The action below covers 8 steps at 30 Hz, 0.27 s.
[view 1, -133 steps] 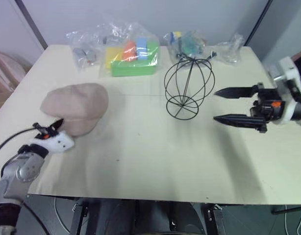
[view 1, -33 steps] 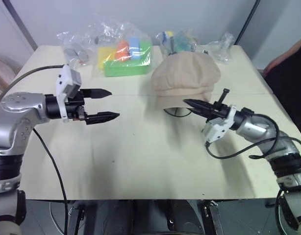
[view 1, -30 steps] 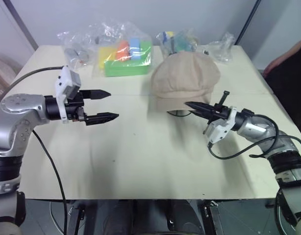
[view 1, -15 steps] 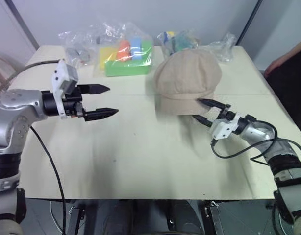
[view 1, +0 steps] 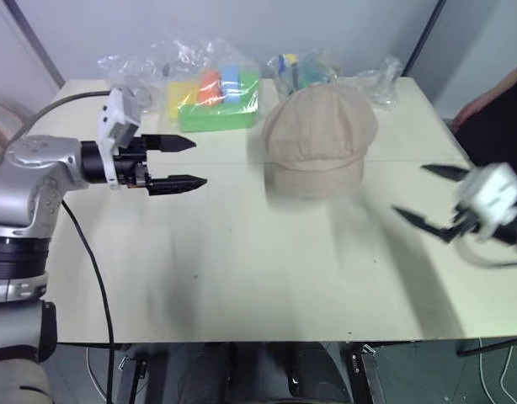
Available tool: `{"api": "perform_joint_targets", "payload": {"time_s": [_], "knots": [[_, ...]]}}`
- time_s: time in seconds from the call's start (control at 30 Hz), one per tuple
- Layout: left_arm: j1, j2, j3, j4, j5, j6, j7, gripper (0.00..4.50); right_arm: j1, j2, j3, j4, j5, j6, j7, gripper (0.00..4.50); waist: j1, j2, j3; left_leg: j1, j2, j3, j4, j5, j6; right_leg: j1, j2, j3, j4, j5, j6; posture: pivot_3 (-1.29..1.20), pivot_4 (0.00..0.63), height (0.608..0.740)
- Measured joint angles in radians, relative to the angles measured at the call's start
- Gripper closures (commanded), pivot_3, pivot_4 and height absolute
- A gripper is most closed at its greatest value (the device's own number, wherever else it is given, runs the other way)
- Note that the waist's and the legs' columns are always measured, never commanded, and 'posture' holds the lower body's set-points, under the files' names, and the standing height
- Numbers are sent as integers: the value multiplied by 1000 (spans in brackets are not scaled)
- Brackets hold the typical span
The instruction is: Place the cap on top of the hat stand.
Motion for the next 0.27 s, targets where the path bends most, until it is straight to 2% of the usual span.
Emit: {"api": "perform_joint_targets", "payload": {"time_s": [0.1, 0.27], "knots": [[-8, 0, 1, 22, 3, -1, -9, 0, -59, -93, -105, 19, 145, 225, 148, 23, 2, -2, 0, 0, 0, -1, -1, 0, 1, 0, 0, -1, -2, -1, -2, 0, 150, 740], [-30, -1, 19, 48, -1, 7, -4, 0, -169, -103, -42, 132, 164, 398, 232, 23, 2, -3, 1, -3, -1, 1, 0, 0, 1, -2, -2, 0, -3, -1, -2, 0, 150, 740]]}}
